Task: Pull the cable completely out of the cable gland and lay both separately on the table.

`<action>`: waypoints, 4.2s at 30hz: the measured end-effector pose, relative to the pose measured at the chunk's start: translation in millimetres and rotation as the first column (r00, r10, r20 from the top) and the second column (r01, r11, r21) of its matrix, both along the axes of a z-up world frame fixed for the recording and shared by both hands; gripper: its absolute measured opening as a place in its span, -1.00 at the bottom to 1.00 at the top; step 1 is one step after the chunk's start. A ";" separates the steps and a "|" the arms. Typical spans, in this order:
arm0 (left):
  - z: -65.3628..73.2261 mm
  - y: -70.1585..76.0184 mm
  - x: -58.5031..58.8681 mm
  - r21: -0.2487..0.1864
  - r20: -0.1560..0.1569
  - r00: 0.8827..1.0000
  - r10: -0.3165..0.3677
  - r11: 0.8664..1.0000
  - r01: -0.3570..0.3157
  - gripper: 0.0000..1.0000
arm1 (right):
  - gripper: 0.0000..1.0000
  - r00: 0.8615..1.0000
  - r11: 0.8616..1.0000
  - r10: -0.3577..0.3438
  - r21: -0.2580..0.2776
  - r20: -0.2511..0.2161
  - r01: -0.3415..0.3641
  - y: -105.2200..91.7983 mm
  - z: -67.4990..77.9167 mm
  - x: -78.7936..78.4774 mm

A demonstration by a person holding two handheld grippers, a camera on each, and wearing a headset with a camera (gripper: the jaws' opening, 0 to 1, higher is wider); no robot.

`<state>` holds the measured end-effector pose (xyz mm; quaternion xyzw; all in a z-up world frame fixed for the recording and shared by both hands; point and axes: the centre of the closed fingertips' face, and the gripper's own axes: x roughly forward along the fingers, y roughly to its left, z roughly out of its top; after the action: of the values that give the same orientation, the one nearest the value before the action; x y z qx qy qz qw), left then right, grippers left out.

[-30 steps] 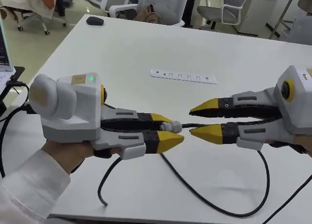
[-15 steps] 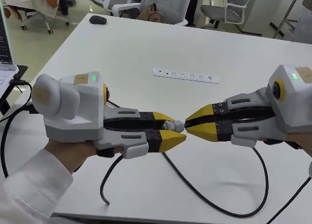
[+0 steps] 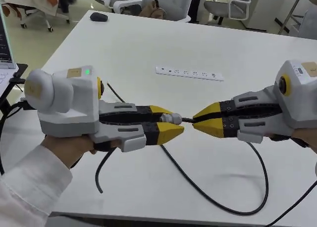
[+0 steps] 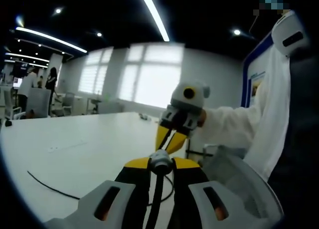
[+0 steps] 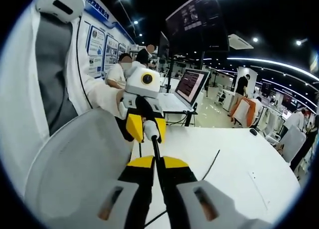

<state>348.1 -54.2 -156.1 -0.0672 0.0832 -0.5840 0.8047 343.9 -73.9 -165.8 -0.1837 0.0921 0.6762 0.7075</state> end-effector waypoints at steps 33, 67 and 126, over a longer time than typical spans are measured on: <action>1.8 9.4 4.5 0.008 -0.015 1.000 0.027 1.000 -0.027 -0.65 | -0.93 0.992 0.994 -0.104 -0.034 -0.072 0.102 -30.8 -32.1 8.4; 7.2 -4.4 -4.9 0.024 0.024 0.998 -0.054 0.998 0.053 -0.65 | -0.70 1.000 0.996 0.016 0.084 0.007 -0.017 20.5 14.1 -10.7; 6.3 20.3 4.6 0.025 0.021 1.000 -0.005 1.000 0.005 -0.66 | -0.93 0.995 0.996 -0.094 0.000 -0.034 0.094 -26.1 -20.7 1.9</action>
<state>352.7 -34.0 -149.7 -0.0507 0.0821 -0.5856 0.8048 345.8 -100.1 -186.5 -0.1670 0.1120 0.6453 0.7370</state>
